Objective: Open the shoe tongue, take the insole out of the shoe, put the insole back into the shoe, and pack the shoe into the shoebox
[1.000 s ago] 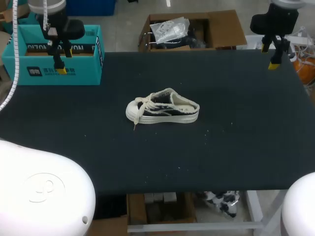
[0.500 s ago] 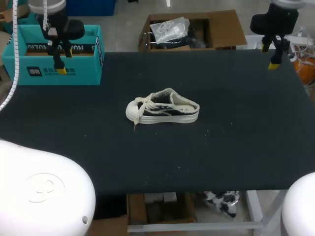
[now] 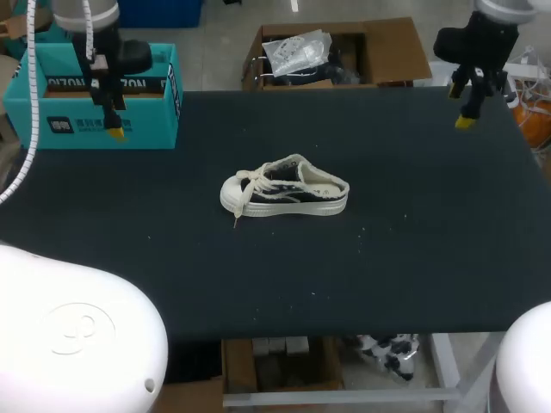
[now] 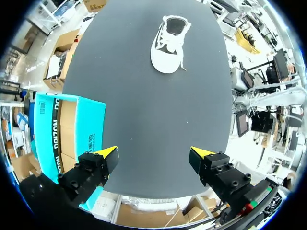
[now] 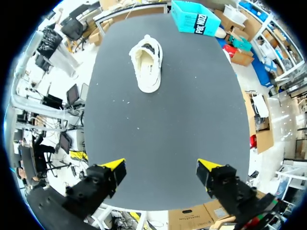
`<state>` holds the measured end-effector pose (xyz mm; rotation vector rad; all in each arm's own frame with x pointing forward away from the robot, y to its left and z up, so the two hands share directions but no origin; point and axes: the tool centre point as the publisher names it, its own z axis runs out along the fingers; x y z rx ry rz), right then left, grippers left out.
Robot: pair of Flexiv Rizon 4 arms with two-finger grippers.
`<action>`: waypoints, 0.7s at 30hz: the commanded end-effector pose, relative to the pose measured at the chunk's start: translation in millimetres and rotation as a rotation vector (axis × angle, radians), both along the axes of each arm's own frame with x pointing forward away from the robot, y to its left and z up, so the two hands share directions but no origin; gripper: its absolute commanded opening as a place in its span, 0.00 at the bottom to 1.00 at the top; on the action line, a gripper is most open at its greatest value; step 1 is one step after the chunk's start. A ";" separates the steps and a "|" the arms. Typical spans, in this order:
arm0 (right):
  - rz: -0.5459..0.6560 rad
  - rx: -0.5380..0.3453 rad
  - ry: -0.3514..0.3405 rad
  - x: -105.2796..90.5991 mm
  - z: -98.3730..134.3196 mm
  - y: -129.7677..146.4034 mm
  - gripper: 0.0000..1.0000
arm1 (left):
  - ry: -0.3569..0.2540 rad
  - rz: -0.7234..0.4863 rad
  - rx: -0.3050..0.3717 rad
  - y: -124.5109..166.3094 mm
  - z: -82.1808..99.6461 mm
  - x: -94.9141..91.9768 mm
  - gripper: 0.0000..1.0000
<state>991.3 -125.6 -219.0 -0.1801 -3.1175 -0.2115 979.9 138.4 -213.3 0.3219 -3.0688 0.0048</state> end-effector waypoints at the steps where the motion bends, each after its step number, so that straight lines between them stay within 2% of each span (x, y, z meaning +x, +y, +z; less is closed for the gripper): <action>1: -0.027 0.103 -0.061 -18.5 -26.8 6.8 1.00 | 0.076 0.229 0.006 -16.1 -8.6 -2.8 1.00; 3: -0.044 0.122 -0.046 -24.0 -36.7 19.8 1.00 | 0.100 0.326 -0.013 -22.8 -11.3 -8.3 1.00; 5: -0.031 0.186 -0.065 -30.5 -43.3 30.7 1.00 | 0.123 0.438 -0.032 -28.0 -13.3 -13.6 1.00; 10: -0.054 0.288 -0.074 -36.9 -61.7 54.2 1.00 | 0.142 0.577 -0.056 -40.2 -18.7 -22.4 1.00; 12: -0.055 0.317 -0.069 -40.8 -69.2 66.7 1.00 | 0.105 0.644 -0.039 -44.7 -20.6 -25.4 1.00; 13: -0.056 0.327 -0.064 -42.0 -73.5 71.3 1.00 | 0.110 0.641 -0.064 -47.5 -21.3 -26.8 1.00; 16: -0.071 0.362 -0.043 -44.8 -83.7 82.5 1.00 | 0.086 0.691 -0.053 -58.5 -23.8 -30.0 1.00; 18: -0.083 0.396 -0.027 -45.4 -88.0 89.3 1.00 | 0.050 0.736 -0.027 -66.5 -24.2 -31.5 1.00; 19: -0.087 0.409 -0.012 -45.4 -89.7 92.7 1.00 | 0.033 0.721 -0.006 -72.1 -22.7 -33.0 1.00; 21: -0.087 0.409 -0.012 -45.4 -89.7 92.7 1.00 | 0.033 0.721 -0.006 -72.1 -22.7 -33.0 1.00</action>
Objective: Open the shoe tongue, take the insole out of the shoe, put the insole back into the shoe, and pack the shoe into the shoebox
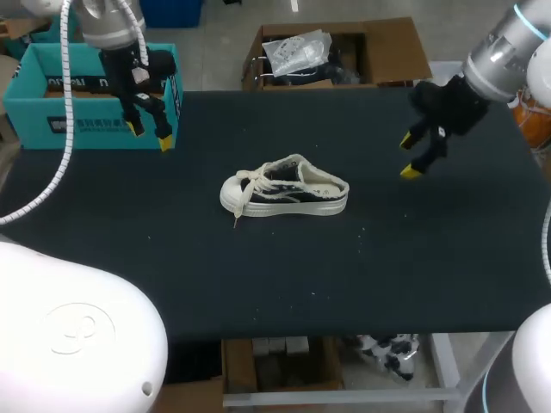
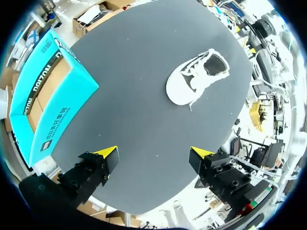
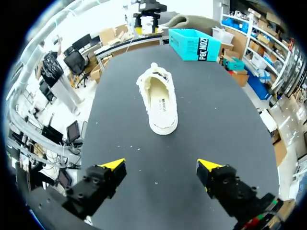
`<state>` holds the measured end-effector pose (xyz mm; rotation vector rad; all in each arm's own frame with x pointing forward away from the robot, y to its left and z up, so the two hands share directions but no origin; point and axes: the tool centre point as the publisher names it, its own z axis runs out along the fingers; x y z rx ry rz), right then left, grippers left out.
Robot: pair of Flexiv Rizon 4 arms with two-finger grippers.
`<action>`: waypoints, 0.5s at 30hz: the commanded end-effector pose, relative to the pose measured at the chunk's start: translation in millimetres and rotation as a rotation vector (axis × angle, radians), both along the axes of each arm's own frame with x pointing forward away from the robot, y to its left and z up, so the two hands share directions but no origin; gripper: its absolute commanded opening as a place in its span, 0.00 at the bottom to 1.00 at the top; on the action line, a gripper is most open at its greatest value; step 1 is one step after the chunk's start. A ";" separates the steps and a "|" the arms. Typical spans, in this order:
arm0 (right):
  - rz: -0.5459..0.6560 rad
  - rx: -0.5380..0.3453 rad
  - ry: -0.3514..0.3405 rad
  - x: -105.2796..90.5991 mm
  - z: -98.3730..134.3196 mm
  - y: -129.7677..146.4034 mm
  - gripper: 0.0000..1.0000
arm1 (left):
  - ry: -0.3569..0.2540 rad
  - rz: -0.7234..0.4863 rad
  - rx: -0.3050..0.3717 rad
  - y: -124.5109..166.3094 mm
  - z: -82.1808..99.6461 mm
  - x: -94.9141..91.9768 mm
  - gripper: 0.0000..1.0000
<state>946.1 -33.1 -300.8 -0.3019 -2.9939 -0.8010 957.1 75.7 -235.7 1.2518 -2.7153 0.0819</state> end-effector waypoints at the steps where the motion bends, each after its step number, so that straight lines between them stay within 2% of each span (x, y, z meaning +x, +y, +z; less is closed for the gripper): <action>1: -0.005 0.023 -0.012 -0.2 -7.9 0.1 1.00 | -0.044 0.065 0.059 -9.4 -0.3 -10.2 1.00; 12: -0.005 0.023 -0.012 -0.2 -7.9 0.1 1.00 | -0.044 0.065 0.059 -9.4 -0.3 -10.2 1.00; 13: -0.005 0.023 -0.012 -0.2 -7.9 0.1 1.00 | -0.028 0.089 0.022 -14.2 3.3 -11.6 1.00; 14: -0.005 0.023 -0.012 -0.2 -7.9 0.1 1.00 | -0.056 0.124 0.021 -21.5 5.0 -14.4 1.00; 15: -0.003 0.013 -0.022 -1.5 -11.1 4.5 1.00 | -0.024 0.191 0.031 -28.5 5.1 -13.7 1.00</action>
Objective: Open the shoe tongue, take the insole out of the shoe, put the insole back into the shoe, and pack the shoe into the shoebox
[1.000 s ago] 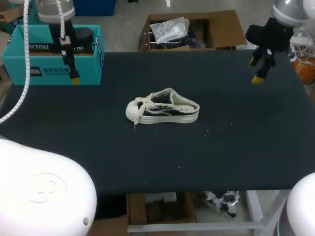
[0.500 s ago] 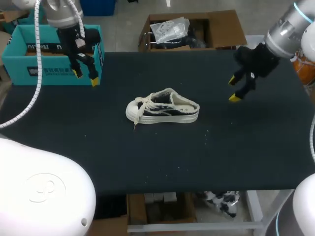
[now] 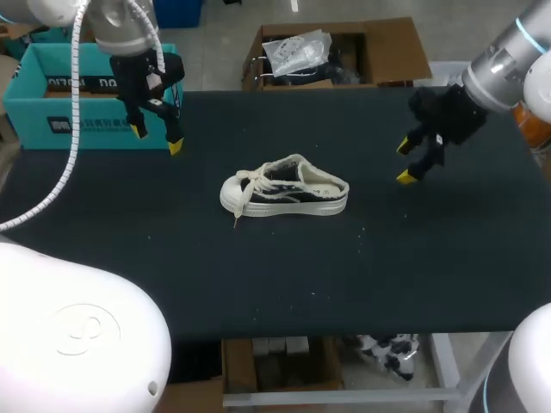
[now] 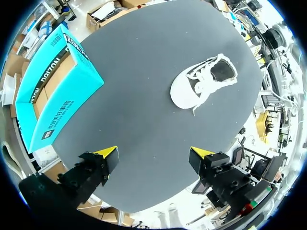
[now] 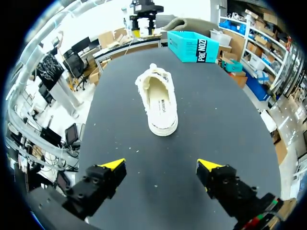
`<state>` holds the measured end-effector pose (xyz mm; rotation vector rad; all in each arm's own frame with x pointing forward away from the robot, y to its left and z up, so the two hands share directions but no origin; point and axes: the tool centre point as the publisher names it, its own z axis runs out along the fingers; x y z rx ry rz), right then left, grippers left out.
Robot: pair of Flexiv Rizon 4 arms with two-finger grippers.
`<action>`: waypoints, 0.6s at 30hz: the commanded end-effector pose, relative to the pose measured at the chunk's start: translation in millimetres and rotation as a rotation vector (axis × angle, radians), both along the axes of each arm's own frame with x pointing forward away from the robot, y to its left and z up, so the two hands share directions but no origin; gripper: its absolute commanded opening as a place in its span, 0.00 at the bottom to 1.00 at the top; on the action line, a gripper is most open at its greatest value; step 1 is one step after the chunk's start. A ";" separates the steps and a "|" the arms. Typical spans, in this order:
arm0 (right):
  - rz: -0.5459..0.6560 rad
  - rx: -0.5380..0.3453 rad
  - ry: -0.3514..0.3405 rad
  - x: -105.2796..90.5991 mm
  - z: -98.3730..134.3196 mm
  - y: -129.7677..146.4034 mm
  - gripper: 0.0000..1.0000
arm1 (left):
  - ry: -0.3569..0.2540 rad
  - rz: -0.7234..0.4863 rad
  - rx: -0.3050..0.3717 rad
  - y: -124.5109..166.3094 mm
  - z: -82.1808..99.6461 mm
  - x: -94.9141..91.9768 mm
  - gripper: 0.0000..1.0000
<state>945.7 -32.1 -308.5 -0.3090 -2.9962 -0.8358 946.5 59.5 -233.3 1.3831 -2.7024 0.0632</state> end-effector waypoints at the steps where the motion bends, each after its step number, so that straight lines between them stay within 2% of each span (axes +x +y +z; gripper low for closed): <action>1: -0.009 0.008 -0.018 -1.3 -5.7 5.1 1.00 | 0.018 0.156 -0.001 -17.5 2.2 -1.7 1.00; 3: -0.015 0.005 -0.009 0.8 -16.9 16.6 1.00 | 0.055 0.293 0.010 -32.8 1.7 1.8 1.00; 4: -0.020 0.031 -0.019 1.0 -20.7 21.2 1.00 | 0.062 0.349 0.020 -39.2 1.2 1.2 1.00; 5: -0.006 0.054 -0.034 0.6 -25.0 30.3 1.00 | 0.084 0.391 0.018 -45.6 1.1 0.3 1.00; 7: -0.011 0.077 -0.042 1.7 -33.4 39.4 1.00 | 0.085 0.459 0.037 -56.3 0.5 -2.9 1.00; 9: -0.009 0.096 -0.048 4.1 -43.0 49.3 1.00 | 0.098 0.495 0.053 -68.1 -0.3 -5.6 1.00; 11: -0.005 0.120 -0.044 6.7 -51.8 56.9 1.00 | 0.078 0.566 0.085 -78.7 -2.8 -7.2 1.00; 16: -0.017 0.145 -0.046 8.4 -67.1 75.2 1.00 | 0.116 0.610 0.102 -99.9 -9.3 -9.9 1.00; 18: -0.020 0.170 -0.047 8.9 -72.8 81.3 1.00 | 0.104 0.640 0.115 -107.6 -11.7 -10.3 1.00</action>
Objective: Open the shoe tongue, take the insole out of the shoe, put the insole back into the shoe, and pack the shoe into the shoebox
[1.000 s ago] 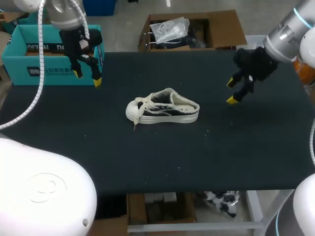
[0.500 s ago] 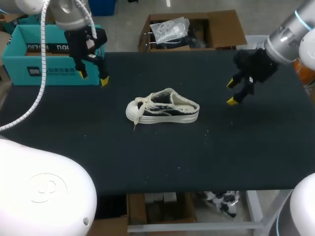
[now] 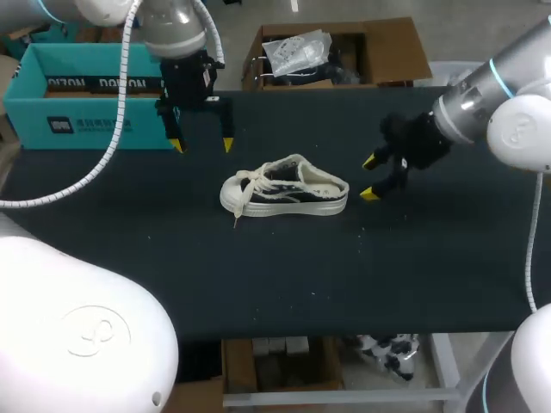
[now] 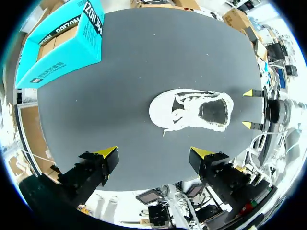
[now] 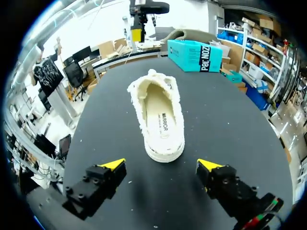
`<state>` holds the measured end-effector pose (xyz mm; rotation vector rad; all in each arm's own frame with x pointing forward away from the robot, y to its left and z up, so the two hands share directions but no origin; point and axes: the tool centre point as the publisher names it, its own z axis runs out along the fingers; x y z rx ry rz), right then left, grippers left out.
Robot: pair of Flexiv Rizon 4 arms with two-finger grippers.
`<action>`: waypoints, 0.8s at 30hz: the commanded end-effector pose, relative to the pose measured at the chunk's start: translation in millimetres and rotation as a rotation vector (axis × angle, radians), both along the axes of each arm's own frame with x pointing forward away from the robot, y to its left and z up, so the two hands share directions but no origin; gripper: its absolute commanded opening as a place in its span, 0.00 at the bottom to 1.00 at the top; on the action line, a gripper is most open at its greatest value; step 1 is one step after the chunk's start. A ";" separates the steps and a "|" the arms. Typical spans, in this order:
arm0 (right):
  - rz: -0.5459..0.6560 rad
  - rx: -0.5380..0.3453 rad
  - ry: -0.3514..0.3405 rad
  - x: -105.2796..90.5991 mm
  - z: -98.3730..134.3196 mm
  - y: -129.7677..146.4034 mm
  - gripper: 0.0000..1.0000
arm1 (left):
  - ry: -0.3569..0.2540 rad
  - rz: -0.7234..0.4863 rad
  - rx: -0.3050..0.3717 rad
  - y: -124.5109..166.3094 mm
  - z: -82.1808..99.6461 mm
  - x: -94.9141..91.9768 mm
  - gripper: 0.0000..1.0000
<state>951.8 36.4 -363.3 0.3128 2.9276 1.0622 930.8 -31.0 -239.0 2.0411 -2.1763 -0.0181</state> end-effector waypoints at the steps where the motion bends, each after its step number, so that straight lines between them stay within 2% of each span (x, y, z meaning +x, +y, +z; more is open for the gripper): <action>1: -0.005 0.024 -0.006 3.3 -21.3 16.6 1.00 | 0.025 0.081 0.070 -20.8 -7.4 4.9 1.00; 11: 0.003 0.095 -0.003 10.0 -48.6 39.2 1.00 | 0.042 0.021 0.063 -50.4 -12.4 -5.1 1.00; 24: 0.012 0.194 -0.019 11.8 -64.2 57.5 1.00 | 0.056 -0.012 0.064 -72.2 -22.3 -6.9 1.00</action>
